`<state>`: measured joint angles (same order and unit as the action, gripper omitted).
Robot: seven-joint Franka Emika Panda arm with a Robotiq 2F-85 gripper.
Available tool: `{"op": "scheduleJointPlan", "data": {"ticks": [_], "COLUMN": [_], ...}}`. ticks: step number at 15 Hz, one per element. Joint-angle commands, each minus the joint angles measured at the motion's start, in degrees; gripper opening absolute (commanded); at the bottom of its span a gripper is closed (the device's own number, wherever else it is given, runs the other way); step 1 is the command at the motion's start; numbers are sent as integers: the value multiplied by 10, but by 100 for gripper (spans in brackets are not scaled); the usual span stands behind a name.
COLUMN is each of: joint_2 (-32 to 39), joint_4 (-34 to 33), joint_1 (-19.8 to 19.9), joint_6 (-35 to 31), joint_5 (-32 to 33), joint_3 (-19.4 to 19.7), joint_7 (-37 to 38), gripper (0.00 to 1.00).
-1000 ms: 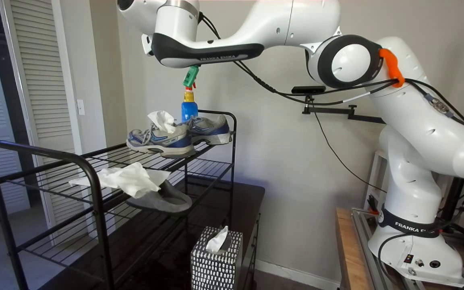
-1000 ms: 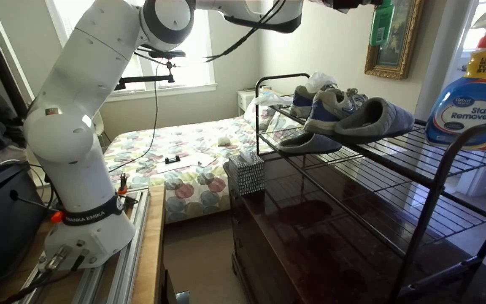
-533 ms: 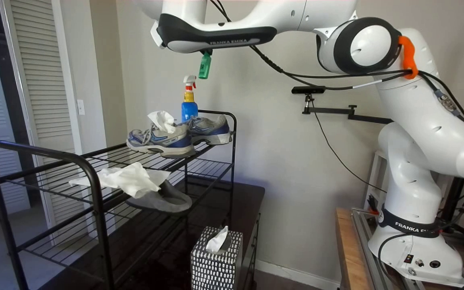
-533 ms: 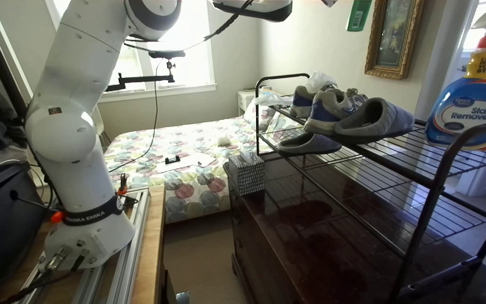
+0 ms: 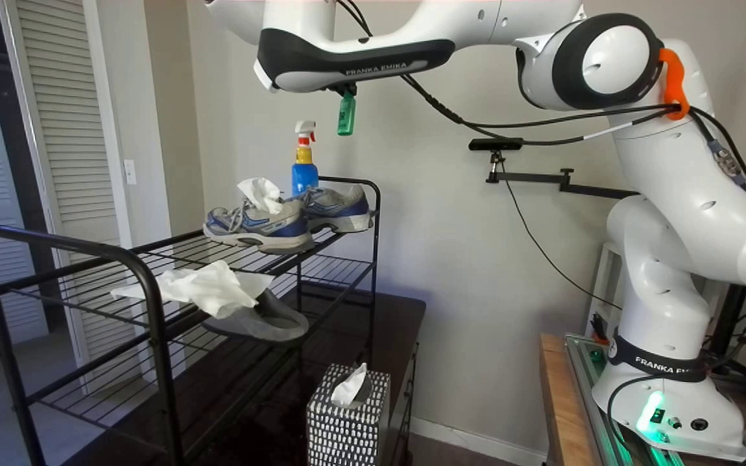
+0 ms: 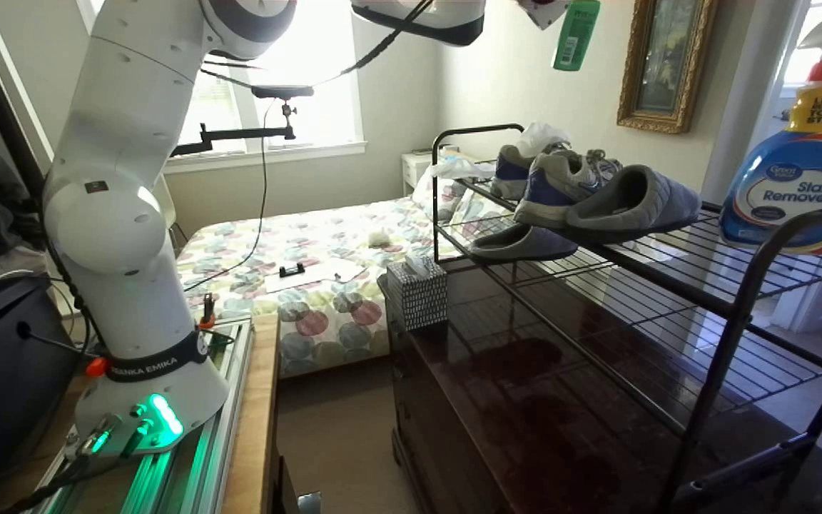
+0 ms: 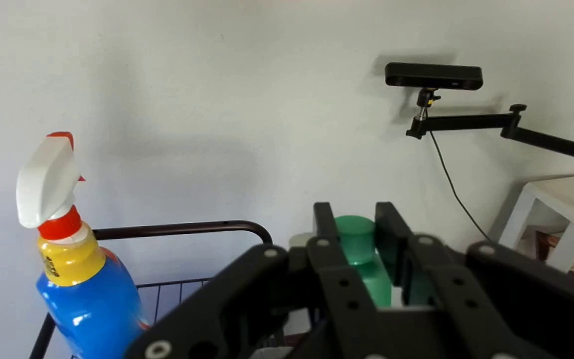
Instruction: Remove a napkin from the napkin box, put it in the left shoe on the top rack and put the green bottle in the right shoe on the top rack
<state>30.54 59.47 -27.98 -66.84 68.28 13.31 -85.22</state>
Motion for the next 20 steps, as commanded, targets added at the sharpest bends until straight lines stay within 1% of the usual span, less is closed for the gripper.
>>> {"op": "scheduleJointPlan", "data": {"ticks": [1,2,3,4,5,9,13,15,20], "joint_2": [-8,-10,-11,-12,-15,-9,0,16,29], "joint_4": [16,25,40,49,57,88,111,96,93], "joint_1": [37,40,18,23,53,82,106,115,126], "joint_6": [22,17,-1,3,20,14,6,13,13], "joint_5": [5,8,-14,-12,13,9,14,7,-1], "joint_3": [-71,-81,-45,-53,-101,-138,-158,-164,-176], "joint_7": [87,112,131,143,148,196,214,211,199], "gripper": [6,6,6,6,6,6,6,6,6]}}
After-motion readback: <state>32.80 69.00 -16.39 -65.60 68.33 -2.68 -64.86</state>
